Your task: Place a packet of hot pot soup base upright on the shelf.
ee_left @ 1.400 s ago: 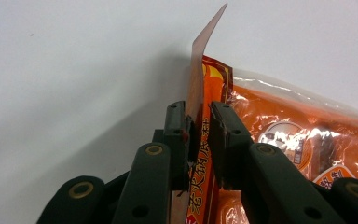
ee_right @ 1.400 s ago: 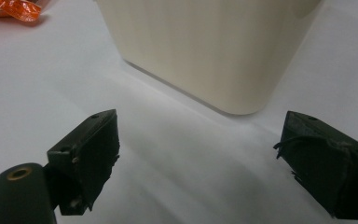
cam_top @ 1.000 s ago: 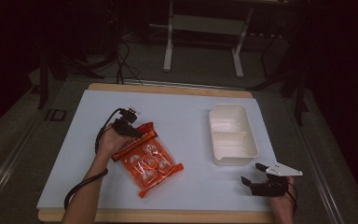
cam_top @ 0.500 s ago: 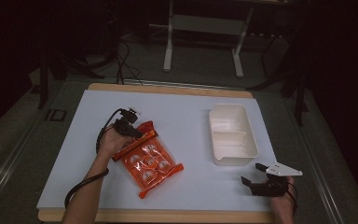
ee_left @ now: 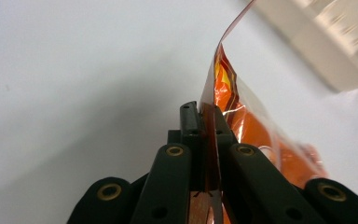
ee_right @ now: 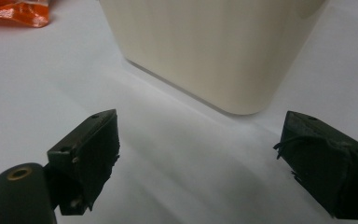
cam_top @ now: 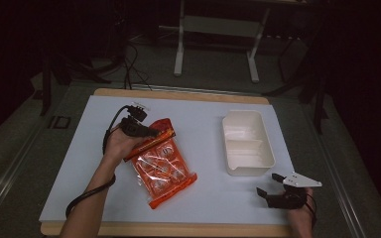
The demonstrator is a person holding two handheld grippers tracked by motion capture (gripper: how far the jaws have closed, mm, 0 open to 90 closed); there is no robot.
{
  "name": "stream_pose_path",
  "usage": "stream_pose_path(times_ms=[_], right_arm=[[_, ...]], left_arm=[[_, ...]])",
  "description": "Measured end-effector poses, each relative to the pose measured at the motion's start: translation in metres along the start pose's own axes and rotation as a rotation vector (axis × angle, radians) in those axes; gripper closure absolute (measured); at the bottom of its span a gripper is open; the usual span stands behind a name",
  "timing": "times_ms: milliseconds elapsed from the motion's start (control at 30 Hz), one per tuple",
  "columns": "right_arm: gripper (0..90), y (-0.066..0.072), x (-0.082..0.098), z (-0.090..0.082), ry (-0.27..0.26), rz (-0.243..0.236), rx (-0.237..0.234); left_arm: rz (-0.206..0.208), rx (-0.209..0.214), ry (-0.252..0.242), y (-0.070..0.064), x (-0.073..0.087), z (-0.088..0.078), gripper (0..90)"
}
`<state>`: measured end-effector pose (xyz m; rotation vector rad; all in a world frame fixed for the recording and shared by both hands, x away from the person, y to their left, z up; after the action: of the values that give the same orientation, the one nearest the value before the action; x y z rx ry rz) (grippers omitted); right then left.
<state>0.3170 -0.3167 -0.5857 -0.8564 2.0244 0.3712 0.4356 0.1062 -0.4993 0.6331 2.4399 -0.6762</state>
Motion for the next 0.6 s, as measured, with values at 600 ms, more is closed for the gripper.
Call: stream_pose_path(times_ms=[600], right_arm=[[12.1, 0.0, 0.0, 0.0, -0.002, 0.0, 0.002]], left_arm=[[0.137, 0.024, -0.148, -0.068, -0.044, -0.052, 90.0]])
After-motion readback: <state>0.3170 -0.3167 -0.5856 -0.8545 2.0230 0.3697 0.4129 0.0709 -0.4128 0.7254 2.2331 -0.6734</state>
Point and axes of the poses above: each handheld gripper's, and its own axes: z roughly forward along the jaws, x roughly out of its underside, y roughly to its left, the point moved 8 cm from there along z, roughly forward along the jaws, and after that the axes turned 6 degrees about -z, right-handed, at the moved point
